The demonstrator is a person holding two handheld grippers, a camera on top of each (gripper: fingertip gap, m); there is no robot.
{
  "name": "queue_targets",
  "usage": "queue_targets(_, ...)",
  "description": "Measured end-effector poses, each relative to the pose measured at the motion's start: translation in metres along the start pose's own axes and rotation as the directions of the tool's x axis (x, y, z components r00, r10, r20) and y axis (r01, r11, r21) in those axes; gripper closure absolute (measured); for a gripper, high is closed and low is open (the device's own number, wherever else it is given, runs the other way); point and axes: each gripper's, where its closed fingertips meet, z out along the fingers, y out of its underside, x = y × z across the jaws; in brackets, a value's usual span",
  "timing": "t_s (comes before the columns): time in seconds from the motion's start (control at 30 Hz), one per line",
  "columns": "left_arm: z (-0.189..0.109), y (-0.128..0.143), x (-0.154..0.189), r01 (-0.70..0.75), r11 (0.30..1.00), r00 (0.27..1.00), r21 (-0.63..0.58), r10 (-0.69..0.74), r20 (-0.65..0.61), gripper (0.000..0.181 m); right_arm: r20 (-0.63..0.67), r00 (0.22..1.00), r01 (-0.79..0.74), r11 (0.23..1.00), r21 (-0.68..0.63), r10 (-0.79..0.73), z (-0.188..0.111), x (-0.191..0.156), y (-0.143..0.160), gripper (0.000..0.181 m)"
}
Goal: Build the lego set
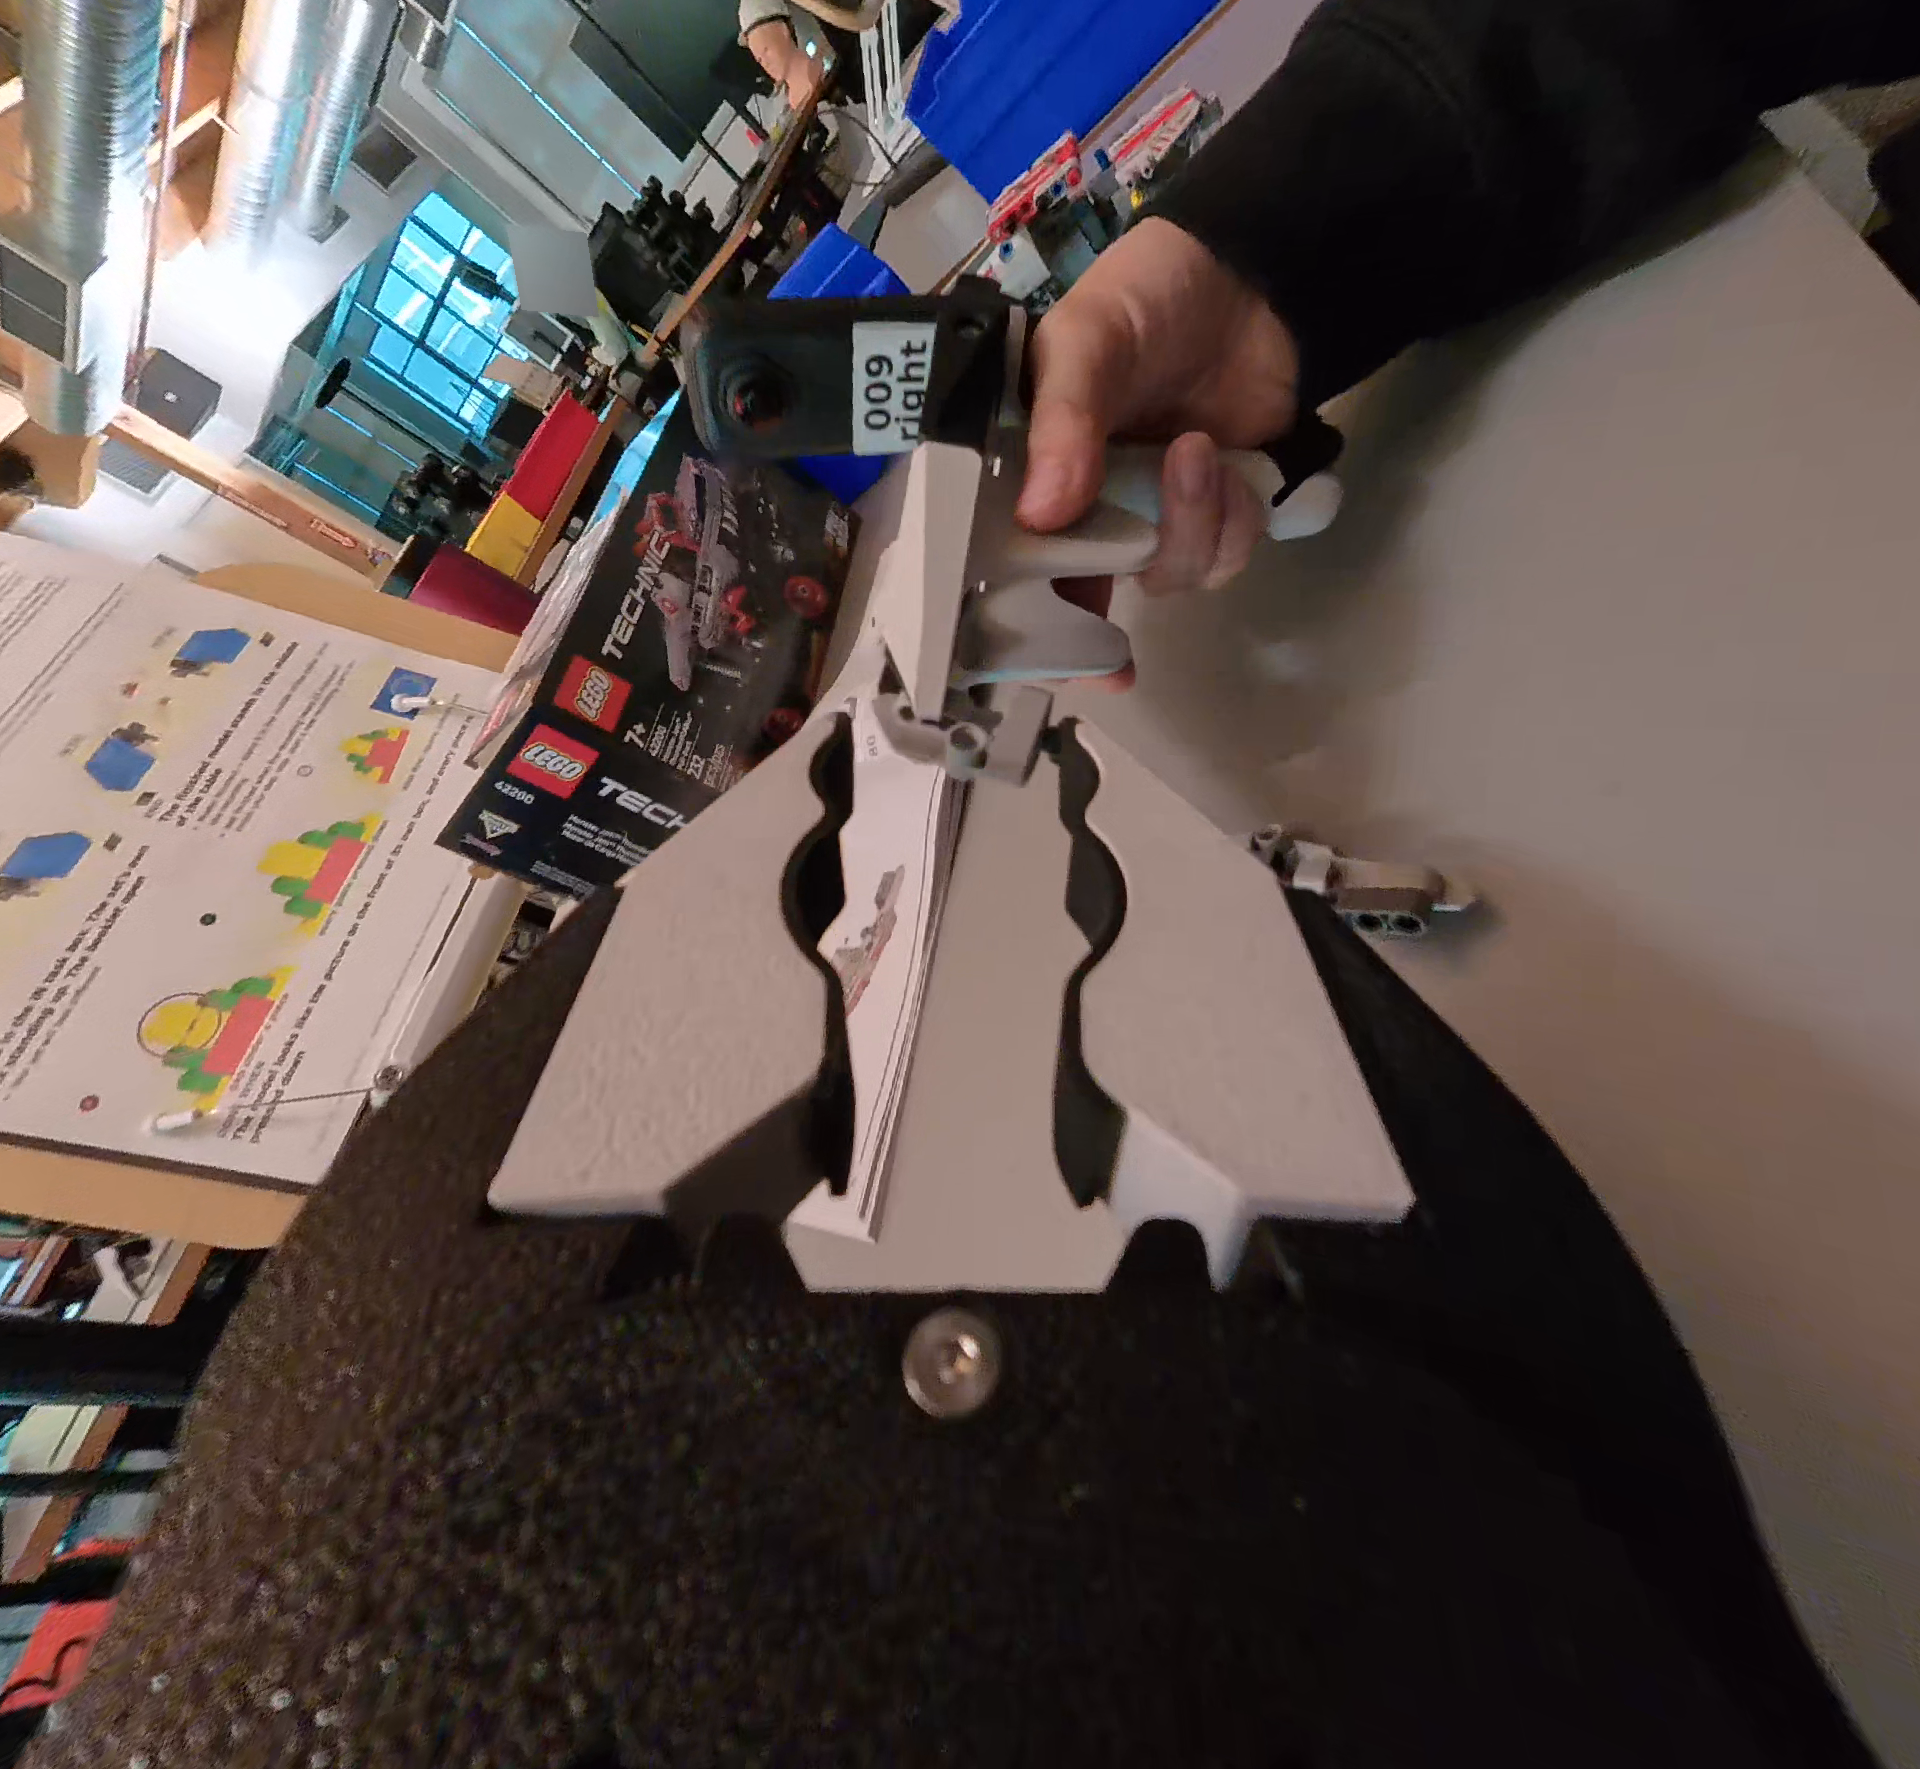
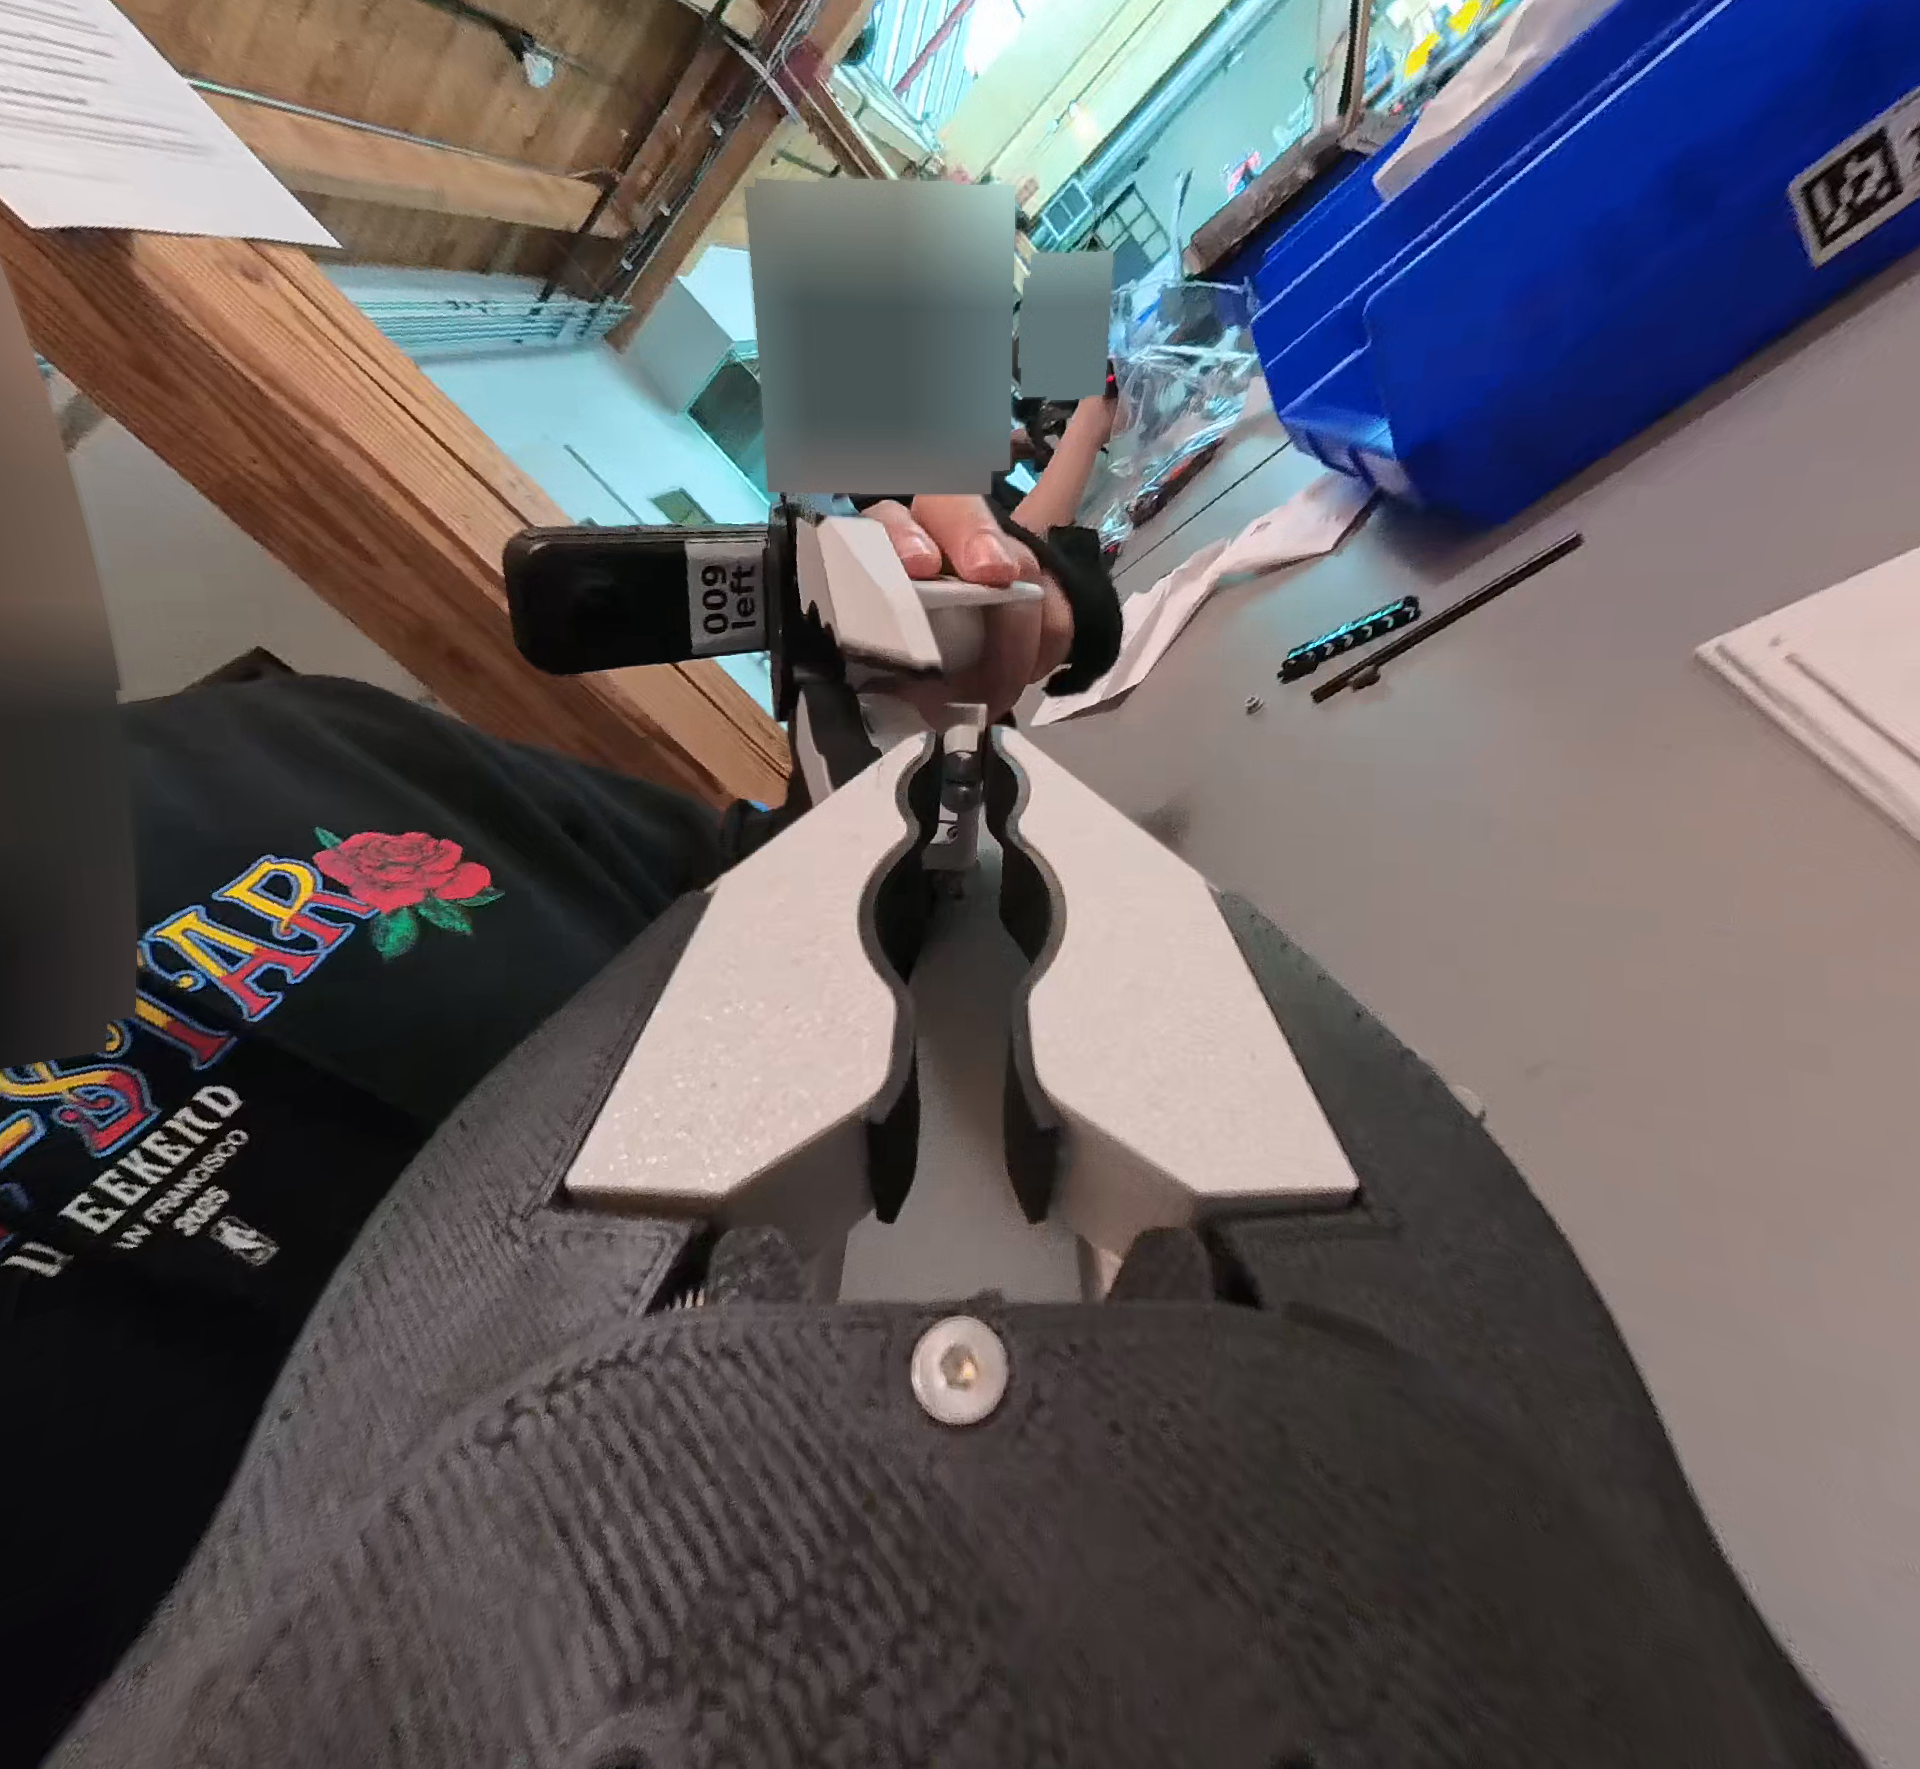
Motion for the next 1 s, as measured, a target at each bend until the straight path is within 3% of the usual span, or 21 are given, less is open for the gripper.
queue_targets(0.33,0.001,0.0,0.016,0.056,0.998,0.991,0.02,-0.053,-0.126,0.158,0.074,0.989,-0.126,0.99,-0.064,0.131,0.004,-0.004,0.014,0.176)
queue_targets(0.43,0.002,0.0,0.012,0.09,0.996,0.99,0.012,-0.088,-0.112,0.166,0.073,0.988,-0.131,0.989,-0.067,0.136,0.003,-0.003,0.015,0.175)
queue_targets(0.6,0.004,0.005,0.013,0.16,0.987,0.98,0.025,-0.156,-0.126,0.167,0.042,0.996,-0.071,0.994,-0.078,0.075,0.002,0.001,0.017,0.176)
queue_targets(0.8,0.003,0.008,0.005,0.223,0.974,0.971,0.024,-0.22,-0.094,0.167,0.042,0.993,-0.11,0.992,-0.056,0.112,-0.002,0.007,0.014,0.173)
queue_targets(0.9,0.002,0.017,0.001,0.24,0.971,0.968,-0.018,-0.241,-0.073,0.167,-0.024,1.0,-0.013,0.997,-0.076,0.011,-0.006,0.013,0.014,0.161)
queue_targets(1.0,0.003,0.029,0.002,0.27,0.96,0.959,-0.08,-0.275,-0.07,0.167,-0.103,0.972,0.197,0.97,-0.142,-0.212,-0.007,0.017,0.014,0.144)
